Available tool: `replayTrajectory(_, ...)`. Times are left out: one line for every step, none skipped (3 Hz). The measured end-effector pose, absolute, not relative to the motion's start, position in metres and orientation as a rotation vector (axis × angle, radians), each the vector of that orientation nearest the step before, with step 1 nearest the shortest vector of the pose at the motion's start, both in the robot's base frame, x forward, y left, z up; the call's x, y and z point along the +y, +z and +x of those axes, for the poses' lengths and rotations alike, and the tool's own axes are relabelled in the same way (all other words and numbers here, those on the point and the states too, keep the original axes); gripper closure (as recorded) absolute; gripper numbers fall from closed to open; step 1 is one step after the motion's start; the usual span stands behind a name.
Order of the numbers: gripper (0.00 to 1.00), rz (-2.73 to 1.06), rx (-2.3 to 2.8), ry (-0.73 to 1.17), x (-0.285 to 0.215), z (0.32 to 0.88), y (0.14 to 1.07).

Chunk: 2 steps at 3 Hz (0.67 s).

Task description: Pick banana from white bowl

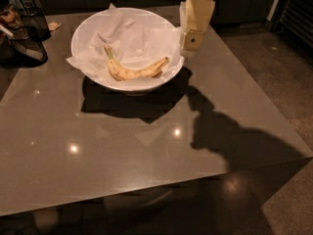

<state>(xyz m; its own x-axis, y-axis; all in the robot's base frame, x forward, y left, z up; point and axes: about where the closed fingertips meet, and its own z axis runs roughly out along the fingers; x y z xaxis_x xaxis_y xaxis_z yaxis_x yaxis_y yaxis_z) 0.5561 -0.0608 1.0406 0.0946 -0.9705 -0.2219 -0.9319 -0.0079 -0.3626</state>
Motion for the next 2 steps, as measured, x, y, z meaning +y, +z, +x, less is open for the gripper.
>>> replayTrajectory(0.00,-1.943,1.874,-0.109,-0.062,0.562,1.039)
replayTrajectory(0.00,-1.934,1.870,-0.064,-0.053,0.577,1.037)
